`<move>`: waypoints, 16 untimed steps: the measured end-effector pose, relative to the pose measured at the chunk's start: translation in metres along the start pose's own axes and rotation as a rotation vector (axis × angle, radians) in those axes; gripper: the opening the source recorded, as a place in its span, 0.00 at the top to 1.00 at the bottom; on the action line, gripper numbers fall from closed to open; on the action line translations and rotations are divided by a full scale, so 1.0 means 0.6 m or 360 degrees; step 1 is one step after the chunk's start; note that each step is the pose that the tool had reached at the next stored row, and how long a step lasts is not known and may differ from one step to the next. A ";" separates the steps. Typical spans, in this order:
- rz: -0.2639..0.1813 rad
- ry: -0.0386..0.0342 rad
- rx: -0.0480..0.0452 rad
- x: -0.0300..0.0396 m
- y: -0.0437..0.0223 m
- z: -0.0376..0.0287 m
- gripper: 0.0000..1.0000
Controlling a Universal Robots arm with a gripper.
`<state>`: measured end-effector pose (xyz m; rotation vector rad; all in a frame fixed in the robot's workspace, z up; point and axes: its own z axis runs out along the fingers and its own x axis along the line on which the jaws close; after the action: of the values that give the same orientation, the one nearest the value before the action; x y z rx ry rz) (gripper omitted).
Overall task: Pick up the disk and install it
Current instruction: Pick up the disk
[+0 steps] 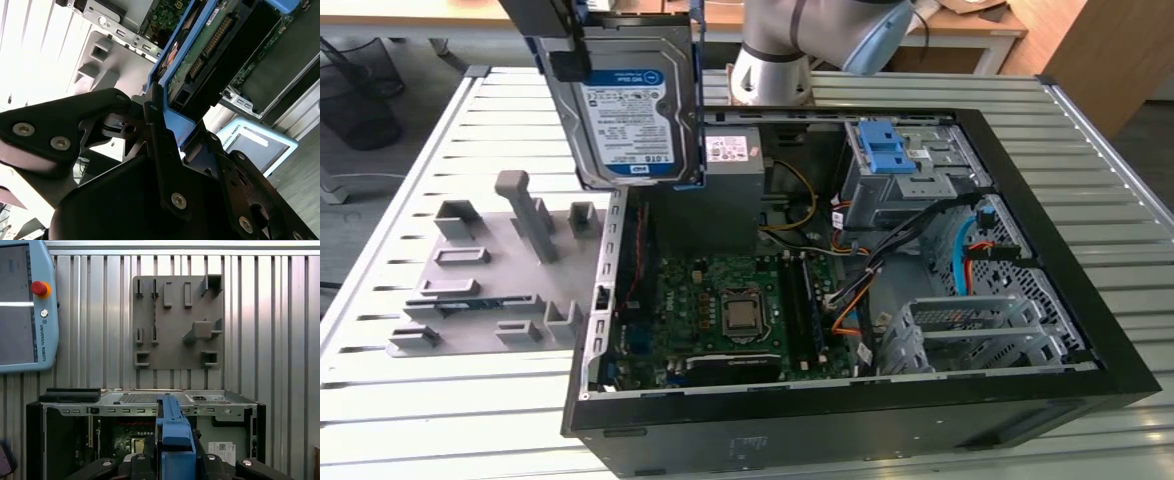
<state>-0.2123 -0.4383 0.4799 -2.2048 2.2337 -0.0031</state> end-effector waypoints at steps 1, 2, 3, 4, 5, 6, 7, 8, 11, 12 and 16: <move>0.0000 0.0000 0.0000 0.001 -0.003 0.000 0.64; 0.0000 0.0000 0.0000 0.001 -0.006 0.000 0.64; 0.0000 0.0000 0.0000 0.002 -0.009 0.000 0.64; 0.0000 0.0000 0.0000 0.003 -0.012 0.000 0.64; 0.0000 0.0000 0.0000 0.004 -0.015 0.000 0.64; 0.0000 0.0000 0.0000 0.005 -0.018 0.001 0.64; 0.0000 0.0000 0.0000 0.006 -0.021 0.001 0.64; 0.0000 0.0000 0.0000 0.007 -0.024 0.001 0.64; 0.0000 0.0000 0.0000 0.010 -0.033 0.001 0.64; 0.0000 0.0000 0.0000 0.011 -0.036 0.001 0.64; 0.0000 0.0000 0.0000 0.015 -0.049 0.001 0.64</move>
<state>-0.1832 -0.4475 0.4793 -2.2048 2.2337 -0.0031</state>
